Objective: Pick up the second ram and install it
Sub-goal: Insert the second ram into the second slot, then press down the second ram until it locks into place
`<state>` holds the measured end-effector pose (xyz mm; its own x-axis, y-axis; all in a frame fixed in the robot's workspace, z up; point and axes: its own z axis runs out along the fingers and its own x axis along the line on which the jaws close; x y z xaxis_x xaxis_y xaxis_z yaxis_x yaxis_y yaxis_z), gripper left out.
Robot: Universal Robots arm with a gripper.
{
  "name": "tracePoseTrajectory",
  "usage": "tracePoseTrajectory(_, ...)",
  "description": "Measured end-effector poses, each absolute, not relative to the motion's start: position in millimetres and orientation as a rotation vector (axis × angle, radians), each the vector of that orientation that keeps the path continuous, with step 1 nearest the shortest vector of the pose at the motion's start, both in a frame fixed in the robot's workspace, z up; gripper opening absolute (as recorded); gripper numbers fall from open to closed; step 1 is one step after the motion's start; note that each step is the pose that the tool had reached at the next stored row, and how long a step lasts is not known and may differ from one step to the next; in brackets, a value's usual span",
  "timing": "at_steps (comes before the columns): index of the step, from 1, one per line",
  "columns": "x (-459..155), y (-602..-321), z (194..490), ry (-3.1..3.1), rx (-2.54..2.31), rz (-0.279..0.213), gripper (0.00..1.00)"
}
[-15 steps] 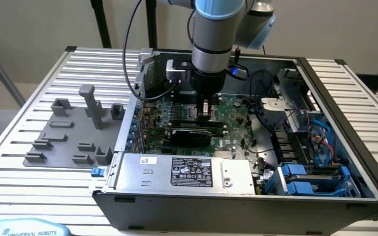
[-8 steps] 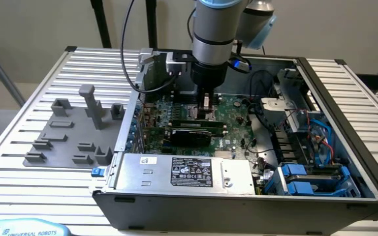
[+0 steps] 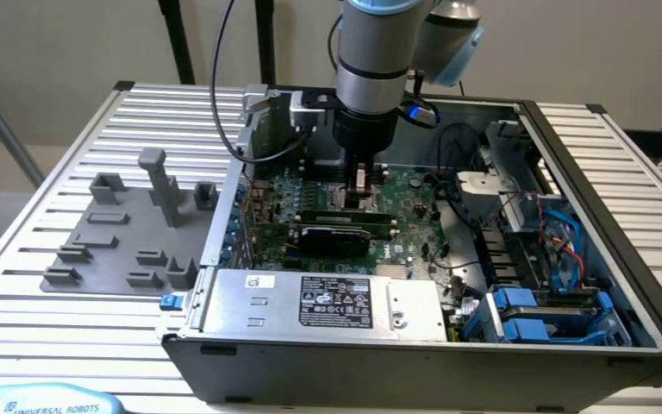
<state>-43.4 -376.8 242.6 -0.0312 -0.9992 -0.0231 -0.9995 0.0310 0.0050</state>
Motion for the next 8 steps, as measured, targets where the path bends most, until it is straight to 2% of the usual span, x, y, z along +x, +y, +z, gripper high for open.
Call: tracePoseTrajectory(8,-43.4,-376.8,242.6,2.246,-2.177,0.031,0.11)
